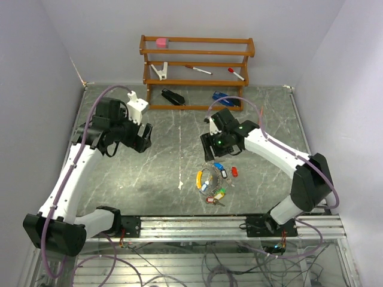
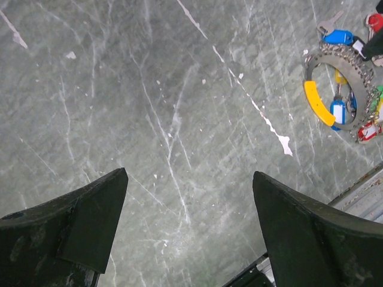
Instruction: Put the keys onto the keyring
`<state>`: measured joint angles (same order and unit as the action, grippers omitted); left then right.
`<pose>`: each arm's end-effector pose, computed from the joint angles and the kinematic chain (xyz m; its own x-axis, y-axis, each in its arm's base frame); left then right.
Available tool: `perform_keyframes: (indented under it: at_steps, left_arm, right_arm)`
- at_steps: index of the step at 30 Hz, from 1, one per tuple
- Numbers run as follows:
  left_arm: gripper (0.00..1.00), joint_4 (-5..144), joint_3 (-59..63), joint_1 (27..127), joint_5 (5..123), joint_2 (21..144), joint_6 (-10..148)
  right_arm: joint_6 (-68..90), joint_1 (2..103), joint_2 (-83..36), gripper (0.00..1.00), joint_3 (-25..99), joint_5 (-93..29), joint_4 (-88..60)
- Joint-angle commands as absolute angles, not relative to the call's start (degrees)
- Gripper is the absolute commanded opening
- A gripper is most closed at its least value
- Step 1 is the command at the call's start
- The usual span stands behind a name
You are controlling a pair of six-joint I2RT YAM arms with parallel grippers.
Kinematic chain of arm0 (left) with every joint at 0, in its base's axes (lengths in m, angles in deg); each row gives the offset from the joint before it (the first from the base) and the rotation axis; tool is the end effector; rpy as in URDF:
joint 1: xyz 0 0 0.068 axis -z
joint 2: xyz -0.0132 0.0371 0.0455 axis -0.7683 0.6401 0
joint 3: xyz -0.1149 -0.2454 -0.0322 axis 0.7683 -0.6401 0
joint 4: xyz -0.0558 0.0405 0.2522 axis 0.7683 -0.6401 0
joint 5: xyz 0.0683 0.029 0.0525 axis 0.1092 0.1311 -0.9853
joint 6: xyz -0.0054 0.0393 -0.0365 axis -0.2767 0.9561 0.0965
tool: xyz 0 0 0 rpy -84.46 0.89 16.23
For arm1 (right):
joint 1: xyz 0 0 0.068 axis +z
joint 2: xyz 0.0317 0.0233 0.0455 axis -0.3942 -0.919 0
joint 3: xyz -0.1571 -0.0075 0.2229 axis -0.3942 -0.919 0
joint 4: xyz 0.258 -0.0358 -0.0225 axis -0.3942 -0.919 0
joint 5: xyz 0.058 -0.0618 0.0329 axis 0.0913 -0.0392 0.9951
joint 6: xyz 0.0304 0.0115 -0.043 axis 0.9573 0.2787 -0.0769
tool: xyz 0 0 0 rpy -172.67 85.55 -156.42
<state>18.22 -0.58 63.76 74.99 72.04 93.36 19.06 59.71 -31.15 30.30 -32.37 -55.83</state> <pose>0.2154 -0.0642 0.3571 -0.5696 0.3454 -0.7459 0.5874 0.8058 -0.0755 0.2513 0.1912 0.2543 -0.8516 -0.3131 -0.4205 -0.4313 0.8744 0.2224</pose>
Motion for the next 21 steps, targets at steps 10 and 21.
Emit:
perform_keyframes:
  at_steps: [10, 21]
  left_arm:
    - [0.97, 24.1, -9.3, 64.1, 75.6, 74.1, 93.9]
    - [0.96, 30.2, -10.9, 64.1, 75.6, 79.8, 93.7]
  right_arm:
    - [3.7, 59.6, -47.1, 0.5, 40.6, -23.8, -54.7]
    - [1.7, 58.8, -51.5, 0.44, 40.5, -22.2, -55.8]
